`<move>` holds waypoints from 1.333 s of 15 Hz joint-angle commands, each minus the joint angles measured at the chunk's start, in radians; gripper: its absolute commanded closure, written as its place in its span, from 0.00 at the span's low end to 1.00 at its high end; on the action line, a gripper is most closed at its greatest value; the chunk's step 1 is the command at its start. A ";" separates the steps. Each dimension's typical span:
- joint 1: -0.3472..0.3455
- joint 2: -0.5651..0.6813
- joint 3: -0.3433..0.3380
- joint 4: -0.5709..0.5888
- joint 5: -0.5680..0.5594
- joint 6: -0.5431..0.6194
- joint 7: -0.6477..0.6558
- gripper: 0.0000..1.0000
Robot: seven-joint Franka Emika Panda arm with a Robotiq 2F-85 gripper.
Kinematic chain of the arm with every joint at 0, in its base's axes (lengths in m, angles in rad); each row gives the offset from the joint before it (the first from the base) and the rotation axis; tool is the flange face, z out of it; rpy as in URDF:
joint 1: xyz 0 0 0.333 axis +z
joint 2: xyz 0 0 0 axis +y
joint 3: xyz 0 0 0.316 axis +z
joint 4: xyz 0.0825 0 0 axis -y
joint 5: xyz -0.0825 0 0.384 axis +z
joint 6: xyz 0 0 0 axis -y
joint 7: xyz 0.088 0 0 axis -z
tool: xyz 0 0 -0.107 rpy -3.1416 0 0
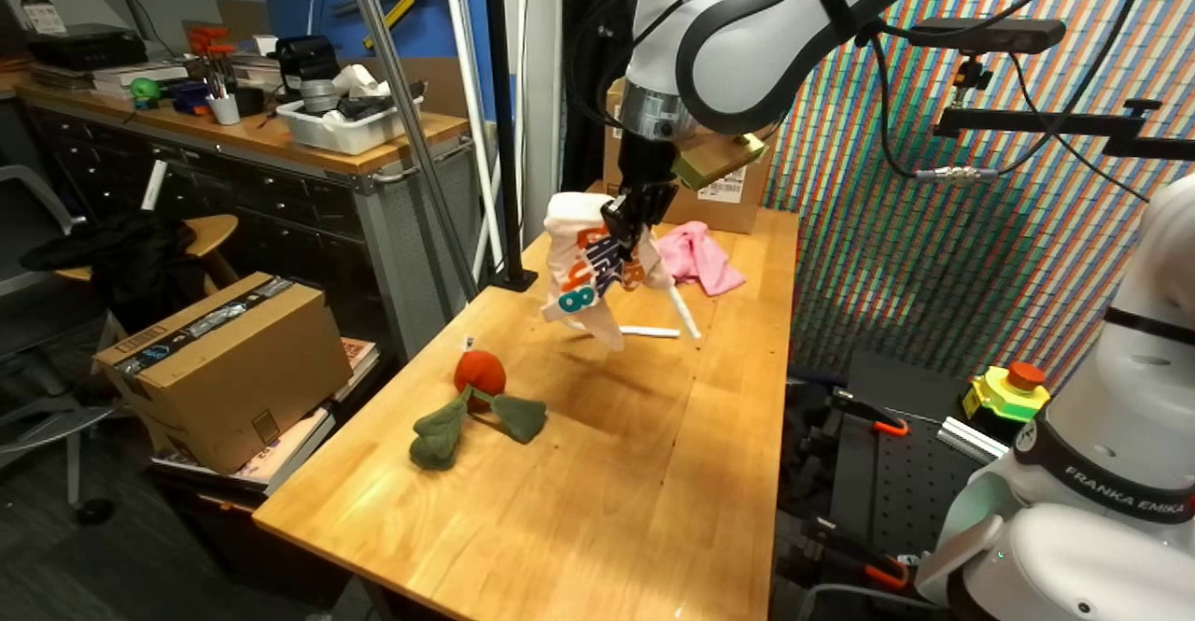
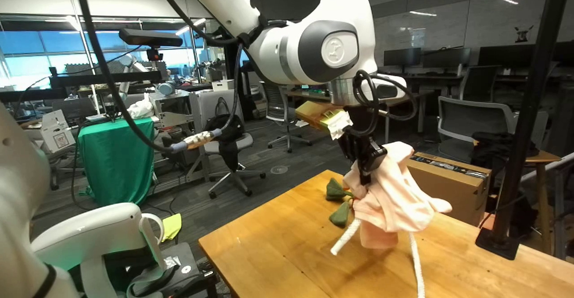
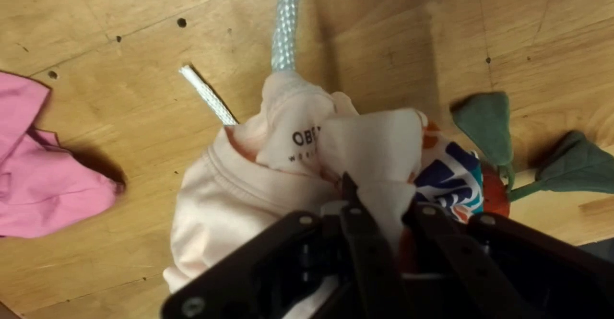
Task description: Separate the things on the heap
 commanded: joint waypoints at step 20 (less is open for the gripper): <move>0.070 0.131 0.121 -0.033 0.278 -0.341 -0.550 0.93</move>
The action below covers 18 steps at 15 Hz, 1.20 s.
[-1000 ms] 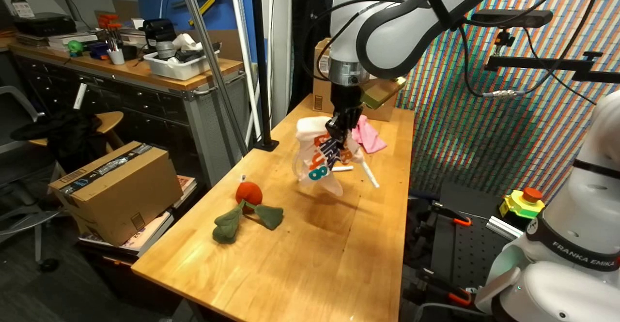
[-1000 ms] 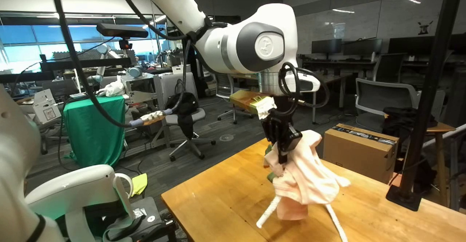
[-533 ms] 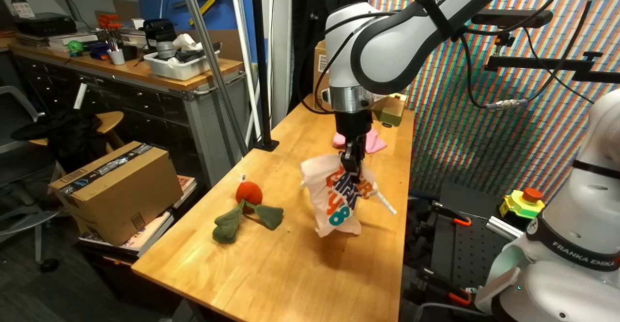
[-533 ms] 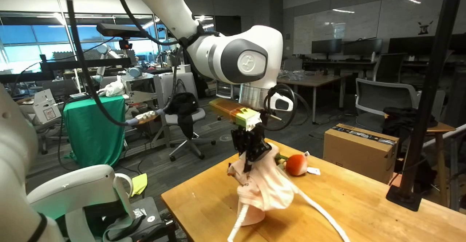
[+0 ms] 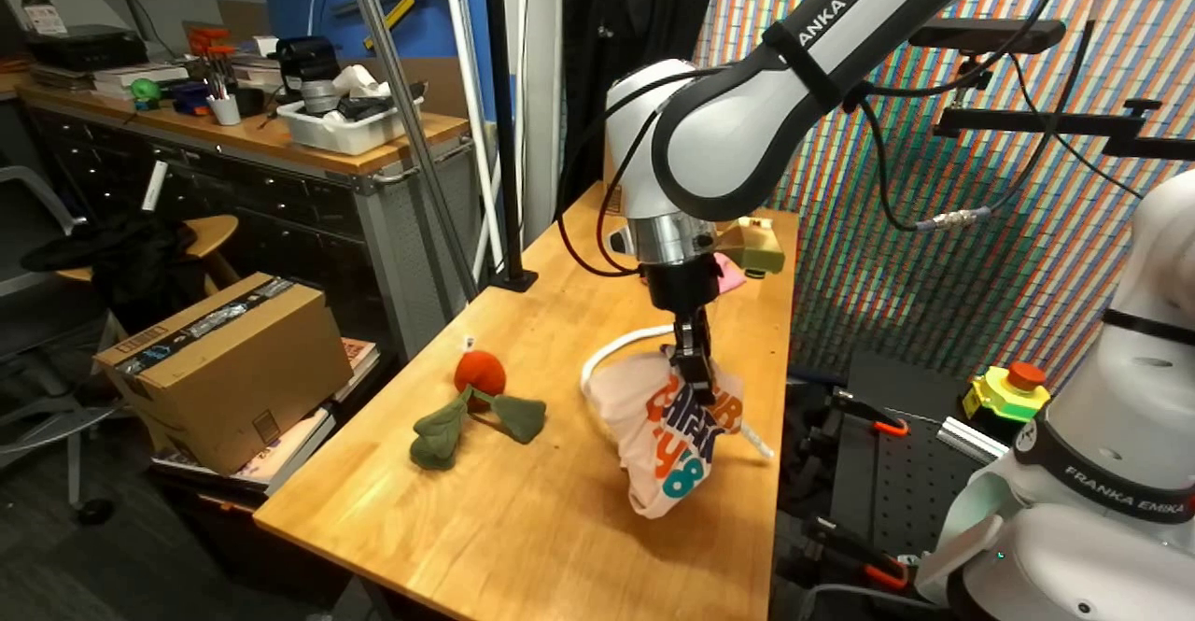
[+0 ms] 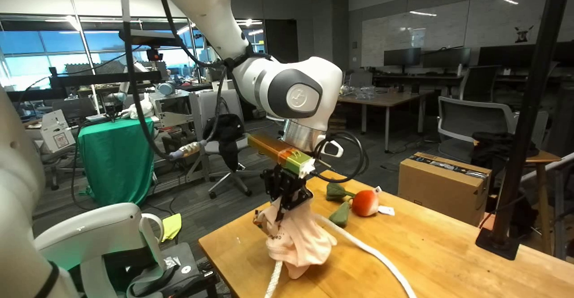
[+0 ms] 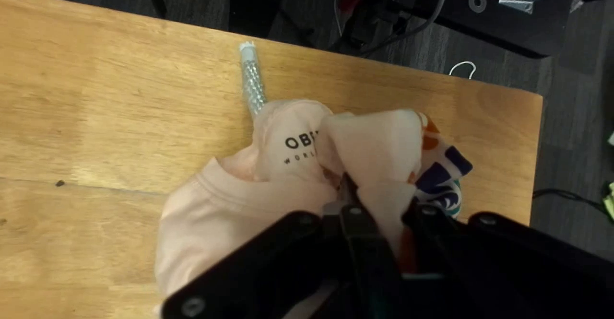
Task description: Separate the things on the heap
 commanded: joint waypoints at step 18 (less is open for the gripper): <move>-0.018 0.105 0.015 0.113 -0.022 -0.008 -0.034 0.00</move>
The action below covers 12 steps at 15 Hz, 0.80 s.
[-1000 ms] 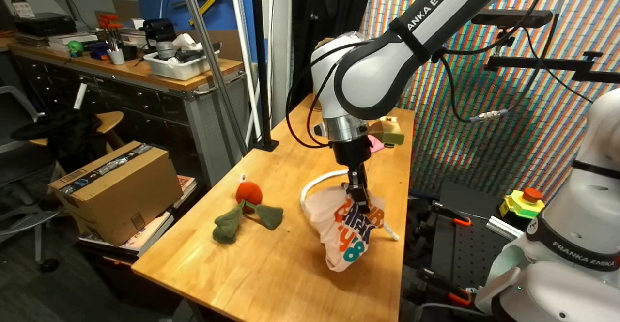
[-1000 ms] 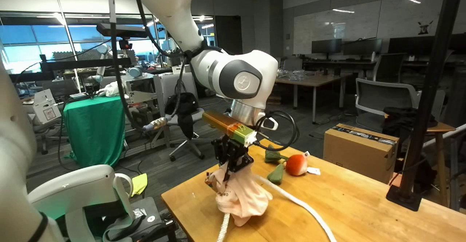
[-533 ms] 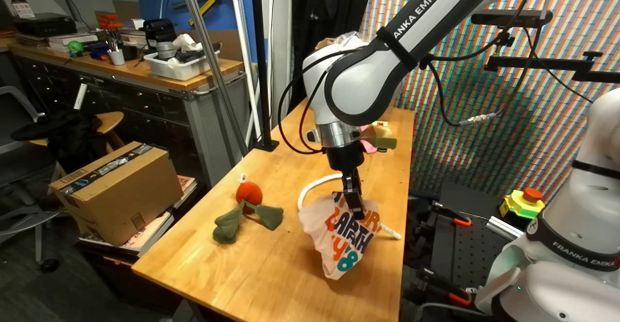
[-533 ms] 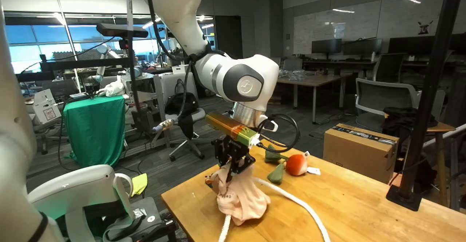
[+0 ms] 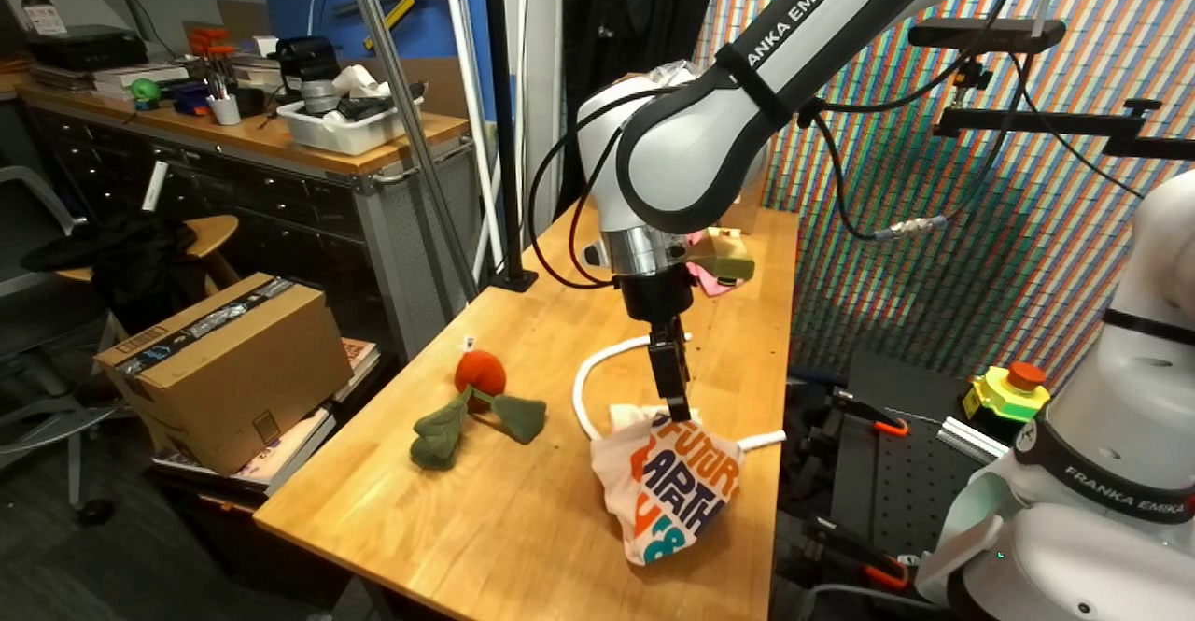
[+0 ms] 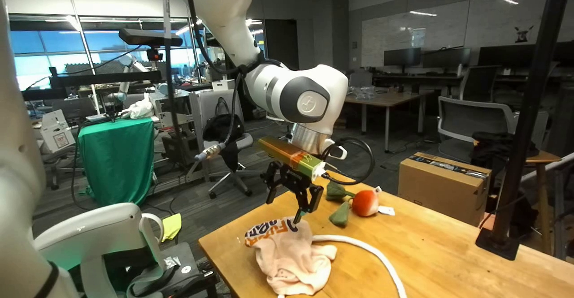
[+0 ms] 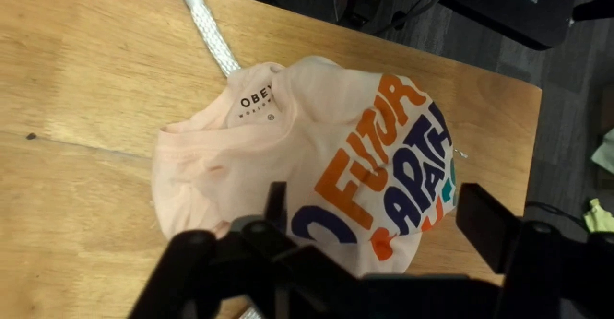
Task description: Separate the things on the heap
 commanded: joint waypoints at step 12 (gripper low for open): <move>-0.026 -0.015 -0.109 0.077 -0.287 0.307 0.353 0.00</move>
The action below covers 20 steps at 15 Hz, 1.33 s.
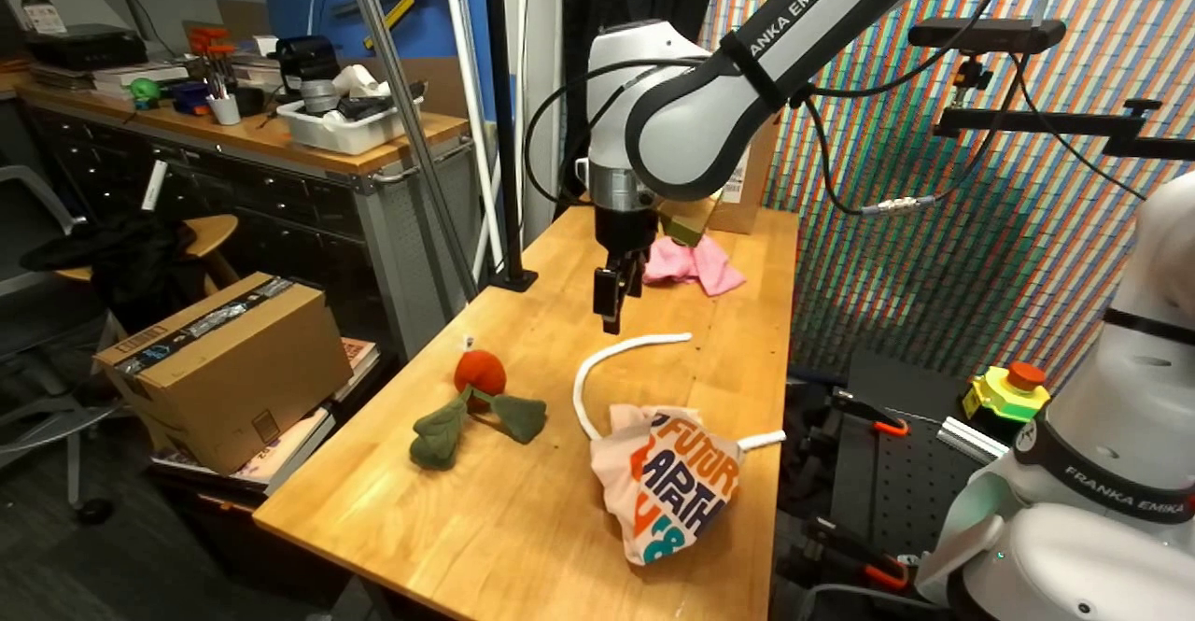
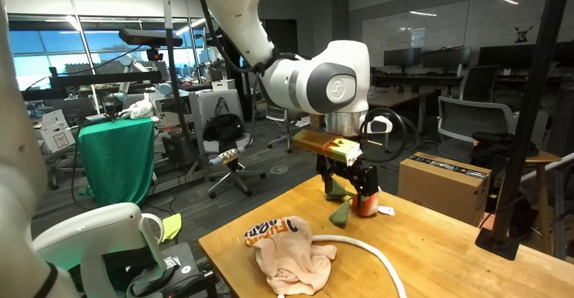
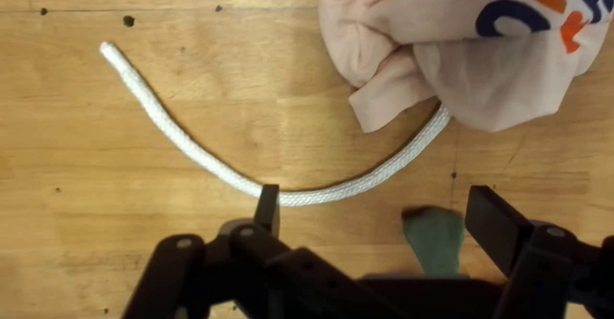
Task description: Separate the things on the heap
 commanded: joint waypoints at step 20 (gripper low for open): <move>-0.135 0.161 -0.008 0.136 0.043 -0.052 -0.427 0.00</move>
